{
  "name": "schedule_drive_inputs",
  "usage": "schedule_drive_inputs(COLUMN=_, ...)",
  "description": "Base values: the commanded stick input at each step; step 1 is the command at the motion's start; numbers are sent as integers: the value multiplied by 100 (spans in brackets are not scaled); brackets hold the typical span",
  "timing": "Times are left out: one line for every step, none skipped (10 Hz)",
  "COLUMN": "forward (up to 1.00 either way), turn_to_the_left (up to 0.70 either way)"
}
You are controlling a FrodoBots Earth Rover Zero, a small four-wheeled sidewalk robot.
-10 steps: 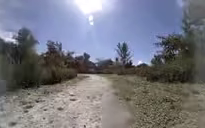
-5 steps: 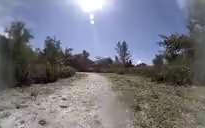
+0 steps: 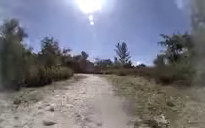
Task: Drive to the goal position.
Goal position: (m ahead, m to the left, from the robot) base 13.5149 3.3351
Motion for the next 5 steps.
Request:
schedule_drive_inputs(forward=85, turn_to_the_left=0)
schedule_drive_inputs(forward=85, turn_to_the_left=0)
schedule_drive_inputs(forward=85, turn_to_the_left=0)
schedule_drive_inputs(forward=85, turn_to_the_left=0)
schedule_drive_inputs(forward=85, turn_to_the_left=0)
